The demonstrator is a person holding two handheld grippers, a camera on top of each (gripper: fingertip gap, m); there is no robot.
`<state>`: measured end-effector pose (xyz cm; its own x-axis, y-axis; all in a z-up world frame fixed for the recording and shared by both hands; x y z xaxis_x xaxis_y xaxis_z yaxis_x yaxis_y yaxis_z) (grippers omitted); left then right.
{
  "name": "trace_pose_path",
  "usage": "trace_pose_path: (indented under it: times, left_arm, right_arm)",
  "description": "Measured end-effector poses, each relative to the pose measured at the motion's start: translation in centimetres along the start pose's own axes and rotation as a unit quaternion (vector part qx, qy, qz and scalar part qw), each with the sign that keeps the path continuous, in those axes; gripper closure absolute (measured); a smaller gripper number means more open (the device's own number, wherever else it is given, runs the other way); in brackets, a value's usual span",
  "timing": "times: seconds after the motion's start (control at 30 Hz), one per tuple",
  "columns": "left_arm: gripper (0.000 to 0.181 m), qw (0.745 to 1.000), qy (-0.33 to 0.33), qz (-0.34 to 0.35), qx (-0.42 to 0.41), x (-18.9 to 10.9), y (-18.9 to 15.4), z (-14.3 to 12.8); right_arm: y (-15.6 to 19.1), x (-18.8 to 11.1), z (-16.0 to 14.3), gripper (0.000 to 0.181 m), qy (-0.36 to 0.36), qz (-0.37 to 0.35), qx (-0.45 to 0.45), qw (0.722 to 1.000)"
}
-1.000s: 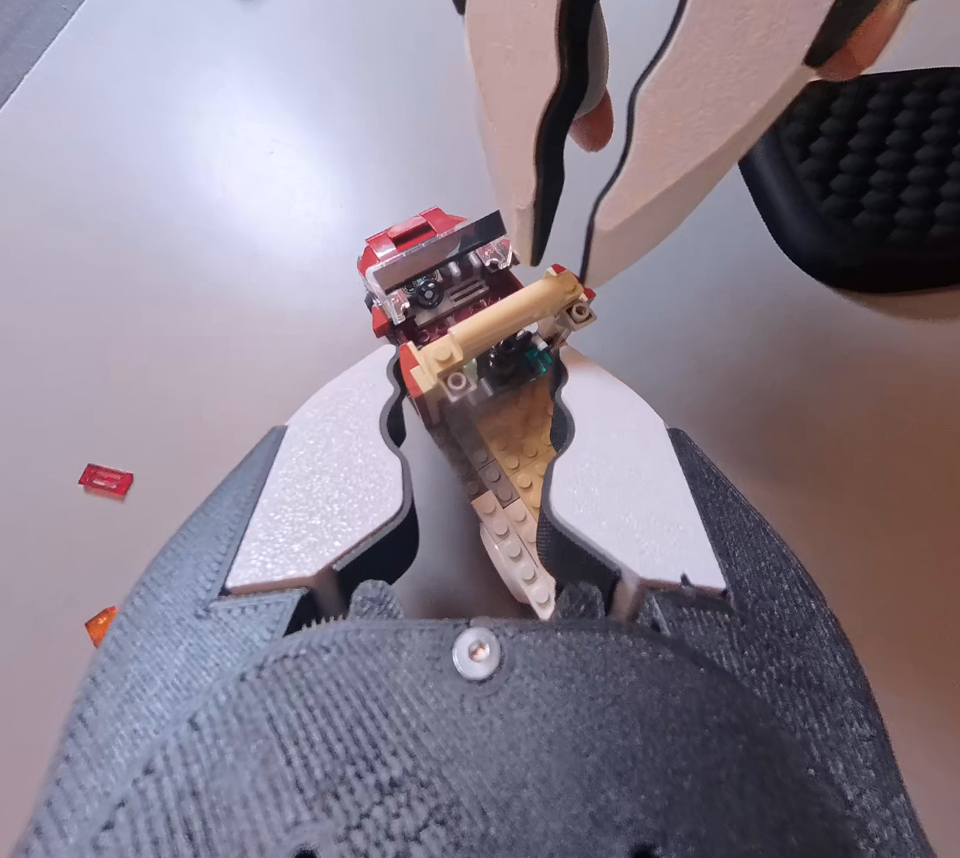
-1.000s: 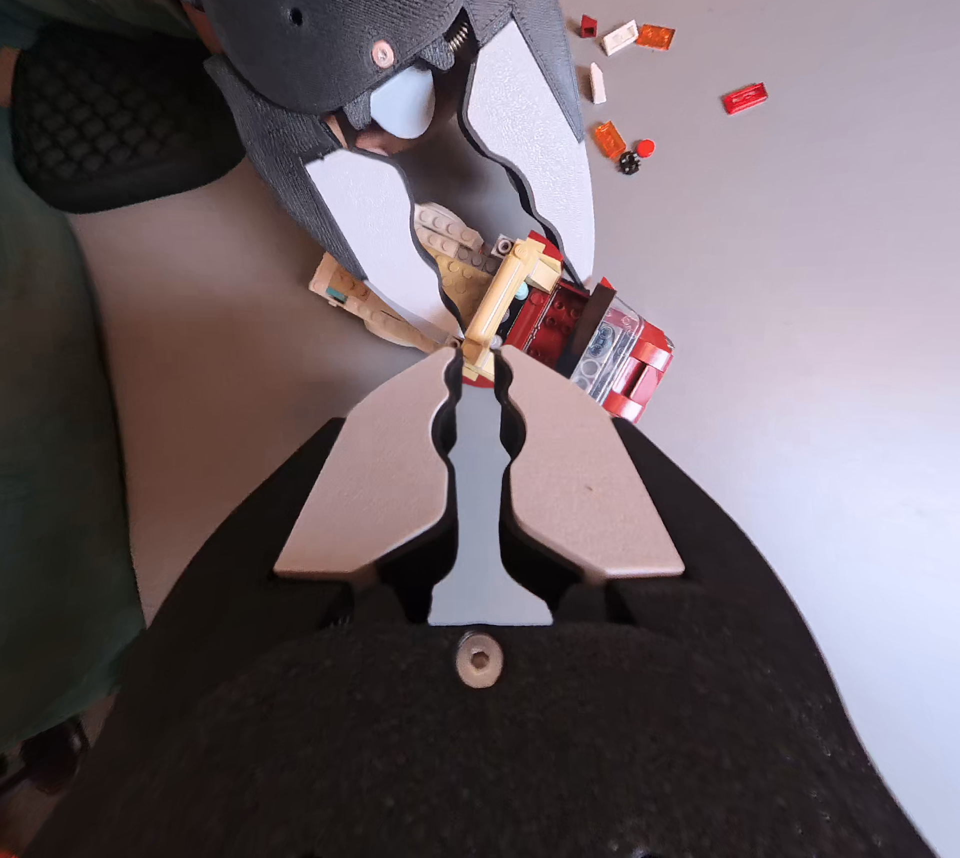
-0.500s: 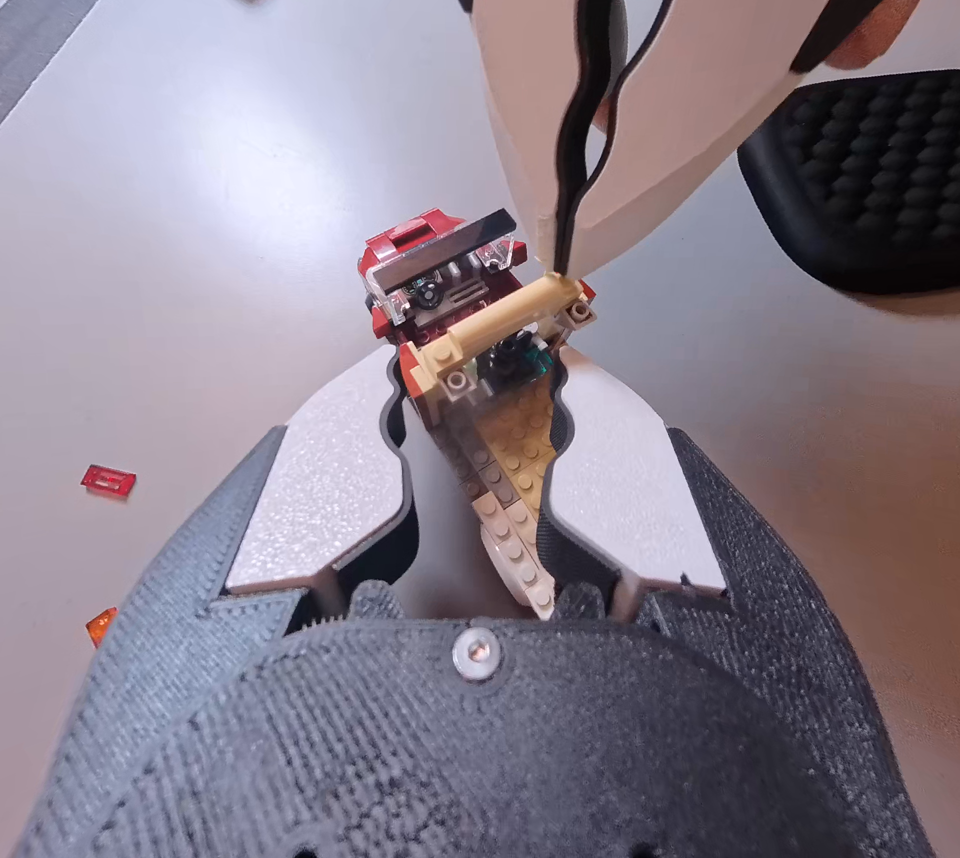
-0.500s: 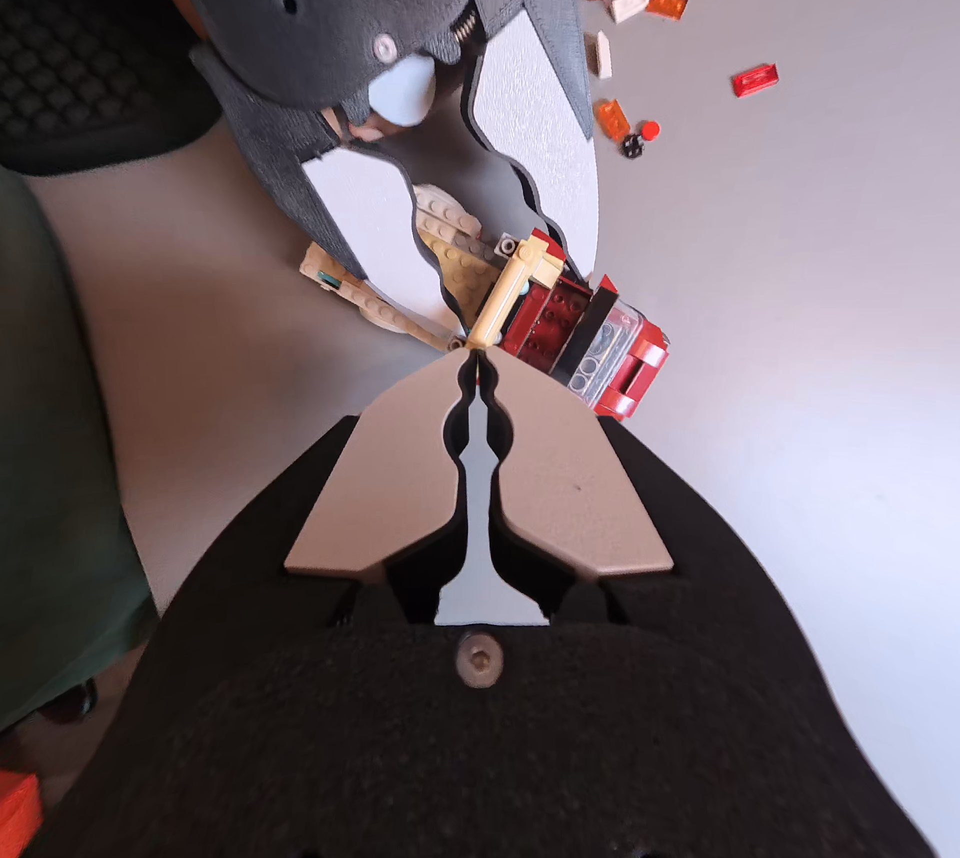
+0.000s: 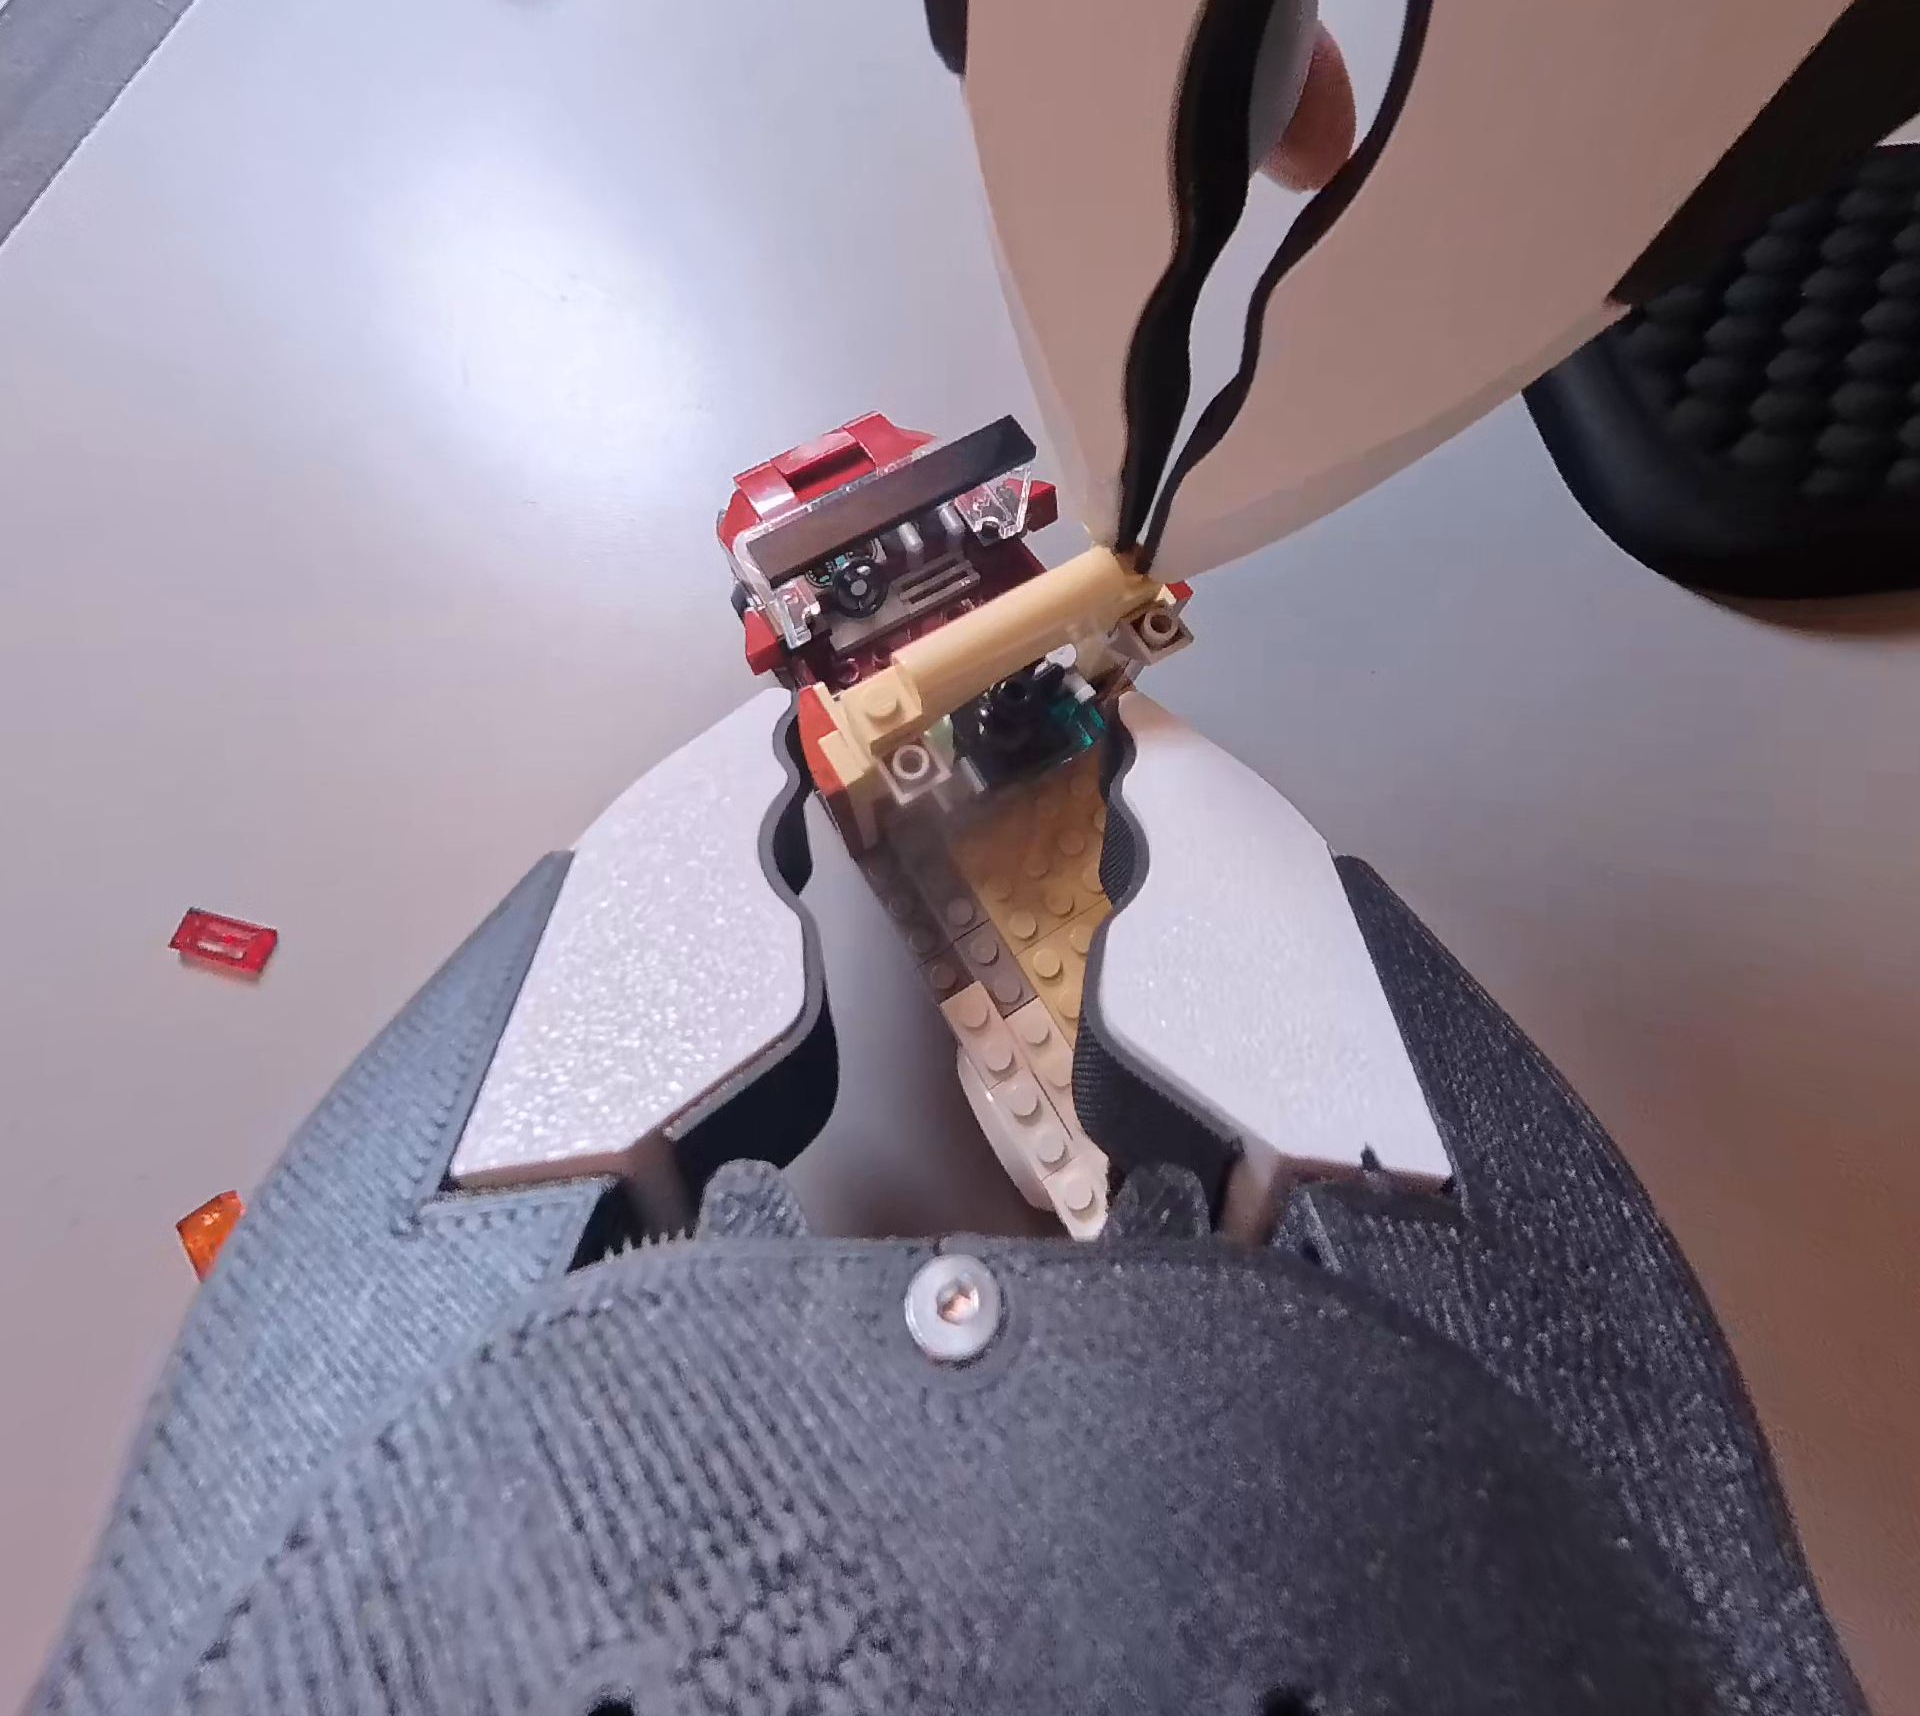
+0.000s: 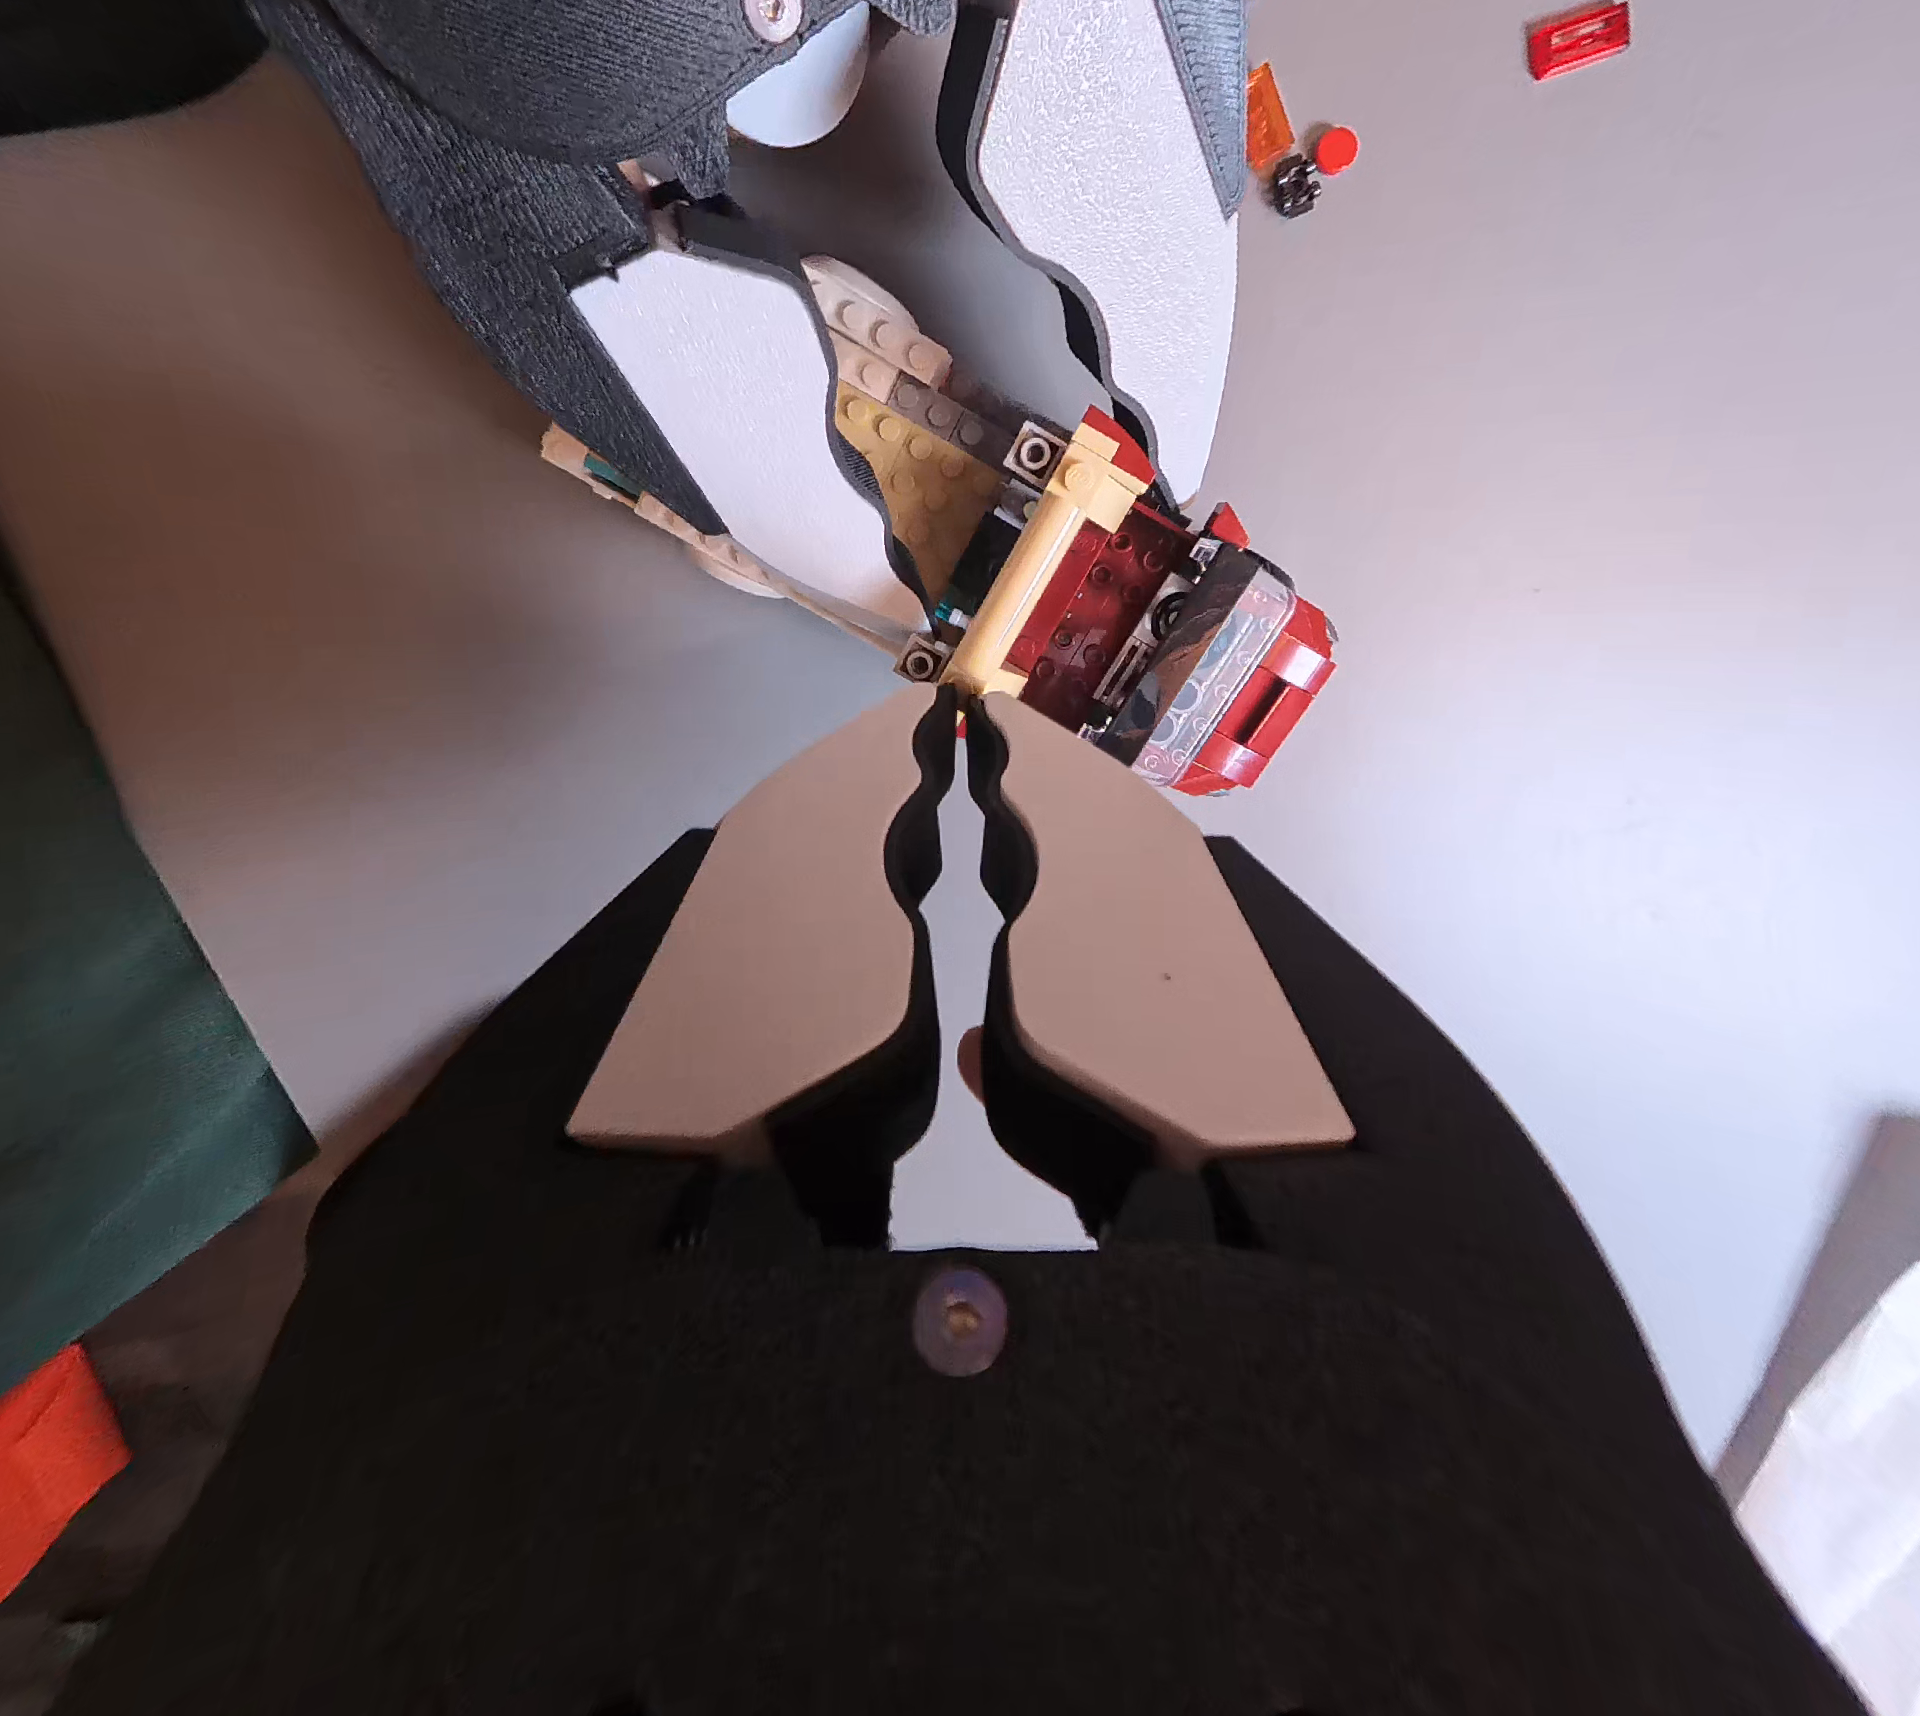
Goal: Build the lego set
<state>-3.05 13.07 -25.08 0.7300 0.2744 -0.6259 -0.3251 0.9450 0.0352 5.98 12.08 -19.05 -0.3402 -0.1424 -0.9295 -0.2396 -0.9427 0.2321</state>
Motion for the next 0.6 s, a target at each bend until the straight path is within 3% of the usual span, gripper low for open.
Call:
trace_pose_path:
  times: [0.2, 0.27, 0.3, 0.33, 0.4, 0.43, 0.5, 0.6]
  left_arm:
    - [0.128, 1.000, 0.000, 0.003, -0.001, 0.1, -0.1, 0.0]
    - [0.128, 1.000, -0.020, -0.007, -0.001, 0.1, -0.1, -0.3]
    - [0.128, 1.000, -0.012, -0.020, -0.013, 0.3, -0.3, -0.4]
    - [0.128, 1.000, -0.003, -0.010, -0.004, -0.1, -0.5, 0.0]
    - [0.137, 0.999, -0.026, -0.003, -0.031, -1.5, 0.4, 0.8]
    - [0.138, 0.999, -0.025, 0.003, -0.027, -1.6, 0.8, 0.7]
    - [0.136, 1.000, -0.018, 0.002, -0.024, -1.5, 0.9, 1.0]
    - [0.136, 1.000, -0.019, -0.010, -0.014, -1.5, 0.9, 1.4]
  right_arm:
    - [0.1, 0.2, -0.4, 0.181, 0.019, 0.010, 0.004, 1.000]
    - [-0.1, 3.8, -2.7, 0.181, 0.096, 0.003, 0.001, 0.995]
    - [0.4, 5.3, -3.2, 0.181, 0.093, 0.025, -0.001, 0.995]
    - [0.8, 4.6, -2.6, 0.180, 0.069, 0.020, -0.011, 0.997]
    - [1.1, -1.2, -1.2, 0.181, 0.000, -0.024, -0.045, 0.999]
    - [1.2, -3.1, -1.4, 0.181, 0.005, -0.043, -0.049, 0.998]
    - [1.2, -3.8, -2.4, 0.181, 0.029, -0.066, -0.049, 0.996]
    - [0.6, -3.8, -3.4, 0.174, -0.006, -0.073, -0.041, 0.997]
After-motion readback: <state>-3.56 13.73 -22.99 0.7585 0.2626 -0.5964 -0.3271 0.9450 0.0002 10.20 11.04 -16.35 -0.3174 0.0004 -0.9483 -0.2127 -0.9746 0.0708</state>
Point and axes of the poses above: each gripper's, where its closed fingertips meet, x out along the fingers, z out of its top, y = z × x across the jaws, the point moved 8 cm from there along -x, back along the fingers, and after that the axes turned 8 degrees about z, right-handed, at the moved point
